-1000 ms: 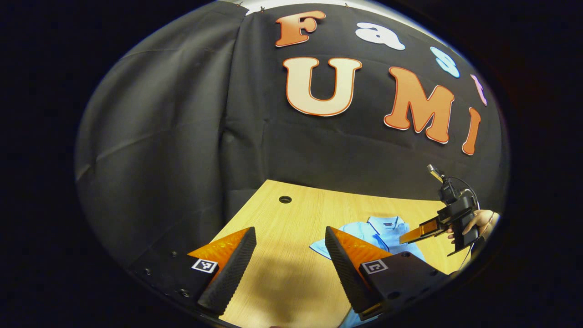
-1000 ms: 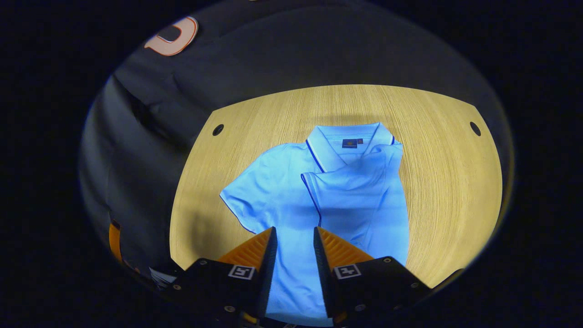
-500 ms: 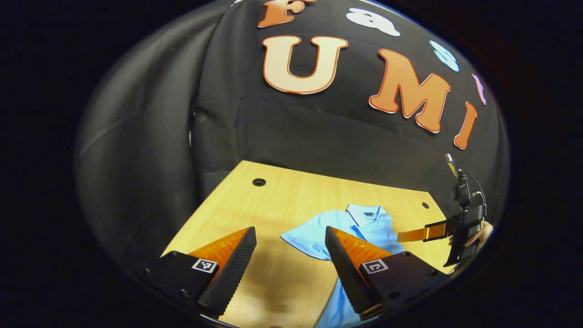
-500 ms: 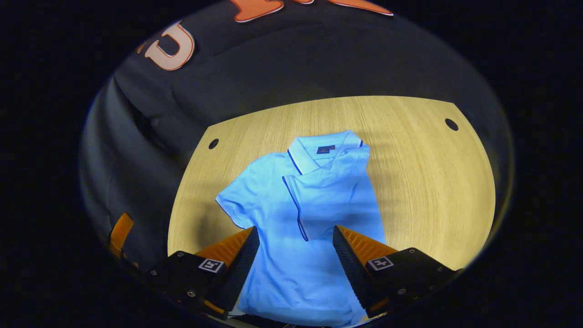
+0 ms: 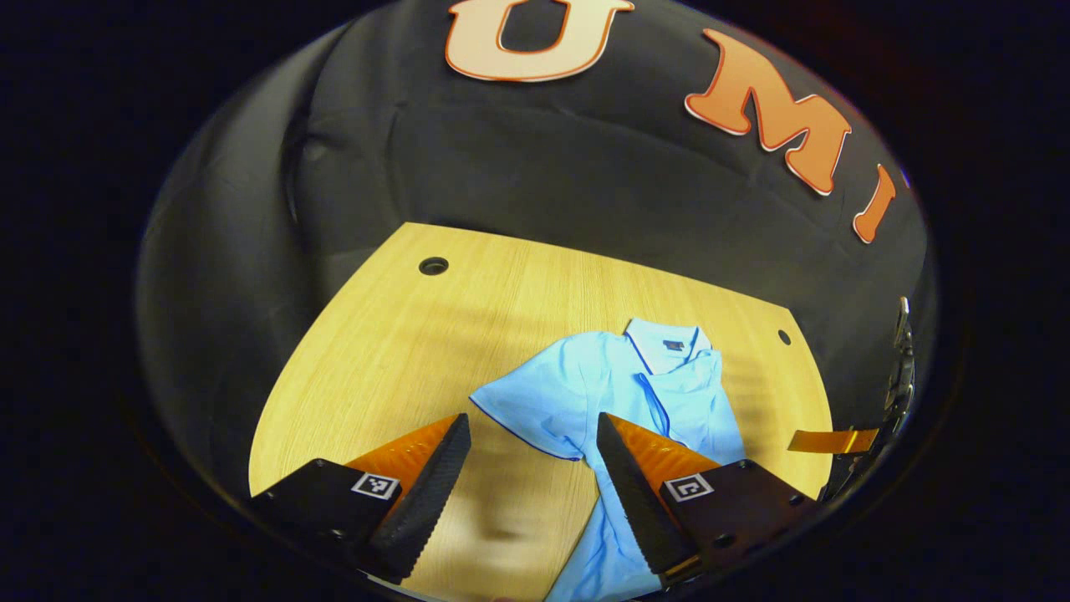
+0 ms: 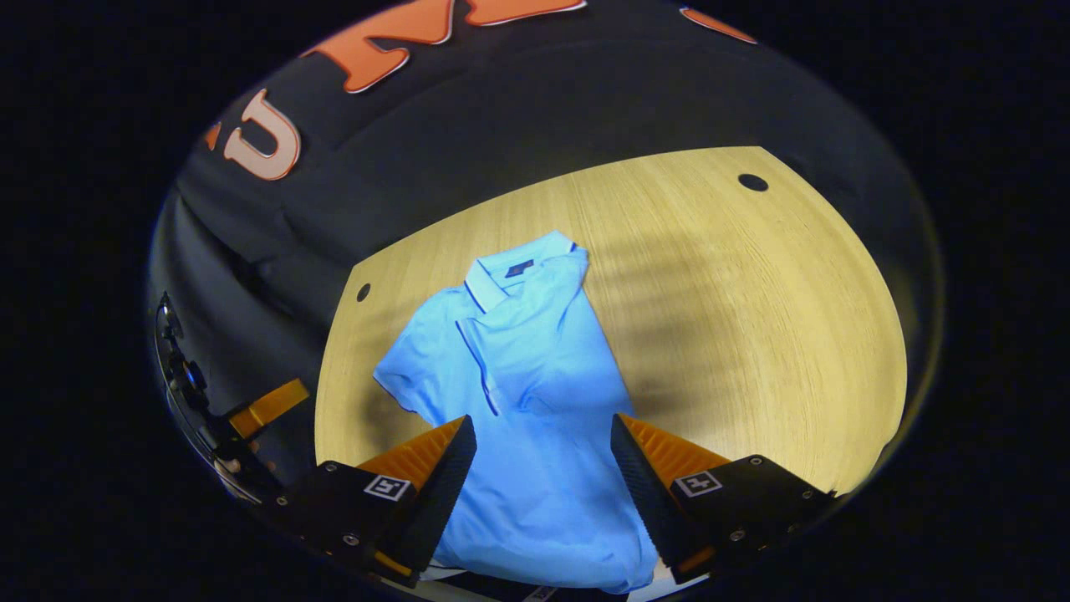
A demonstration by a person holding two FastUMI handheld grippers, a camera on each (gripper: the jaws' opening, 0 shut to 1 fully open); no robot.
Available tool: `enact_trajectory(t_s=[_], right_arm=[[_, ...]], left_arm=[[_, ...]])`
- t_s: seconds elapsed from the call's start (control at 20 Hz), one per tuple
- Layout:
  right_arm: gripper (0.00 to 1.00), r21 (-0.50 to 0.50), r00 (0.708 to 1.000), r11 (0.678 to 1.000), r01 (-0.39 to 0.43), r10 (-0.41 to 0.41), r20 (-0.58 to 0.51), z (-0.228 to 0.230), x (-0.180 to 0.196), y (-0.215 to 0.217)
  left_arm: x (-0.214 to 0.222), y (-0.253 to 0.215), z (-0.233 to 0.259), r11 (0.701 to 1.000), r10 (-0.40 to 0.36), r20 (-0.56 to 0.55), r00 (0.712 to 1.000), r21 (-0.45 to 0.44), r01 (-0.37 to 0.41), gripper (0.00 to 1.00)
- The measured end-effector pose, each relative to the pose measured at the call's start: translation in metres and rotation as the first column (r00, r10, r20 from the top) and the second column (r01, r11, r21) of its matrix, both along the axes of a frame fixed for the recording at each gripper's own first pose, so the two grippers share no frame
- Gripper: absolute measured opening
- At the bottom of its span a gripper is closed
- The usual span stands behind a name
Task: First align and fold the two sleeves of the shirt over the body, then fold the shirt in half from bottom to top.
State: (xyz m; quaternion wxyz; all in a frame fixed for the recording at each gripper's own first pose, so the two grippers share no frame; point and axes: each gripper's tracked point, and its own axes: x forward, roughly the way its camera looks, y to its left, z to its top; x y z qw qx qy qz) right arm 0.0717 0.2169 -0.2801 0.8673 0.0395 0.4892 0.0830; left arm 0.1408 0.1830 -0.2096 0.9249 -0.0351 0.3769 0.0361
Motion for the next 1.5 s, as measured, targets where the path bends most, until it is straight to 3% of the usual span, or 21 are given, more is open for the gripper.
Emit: enact_trajectory(t_s=[0.4,0.65,0.95,1.0,1.15,1.45,1.5], right_arm=[[0.99,0.018,0.990,0.990,0.139,-0.139,-0.033,-0.009,-0.018,-0.073],[0.99,0.003,0.978,0.979,0.204,-0.203,-0.053,-0.016,-0.027,-0.109],[0.99,0.001,0.971,0.973,0.230,-0.229,-0.071,-0.018,-0.029,-0.128],[0.99,0.004,0.970,0.973,0.230,-0.229,-0.074,-0.018,-0.029,-0.128],[0.99,0.006,0.970,0.973,0.232,-0.230,-0.081,-0.019,-0.028,-0.132],[0.99,0.018,0.967,0.972,0.236,-0.233,-0.106,-0.024,-0.029,-0.135],[0.99,0.018,0.966,0.970,0.240,-0.237,-0.107,-0.024,-0.029,-0.137]], left_arm=[[0.033,0.001,-0.073,0.997,0.062,-0.169,0.984,-0.028,-0.067,0.99],[0.051,0.010,-0.114,0.995,0.094,-0.241,0.966,0.013,-0.094,1.00],[0.055,0.012,-0.135,0.991,0.134,-0.280,0.951,0.039,-0.128,1.00],[0.054,0.014,-0.138,0.990,0.140,-0.287,0.948,0.039,-0.134,0.96],[0.051,0.021,-0.145,0.988,0.153,-0.299,0.942,0.075,-0.136,1.00],[0.050,0.024,-0.150,0.984,0.177,-0.304,0.936,0.084,-0.159,0.96],[0.051,0.024,-0.150,0.984,0.177,-0.305,0.936,0.088,-0.157,1.00]])
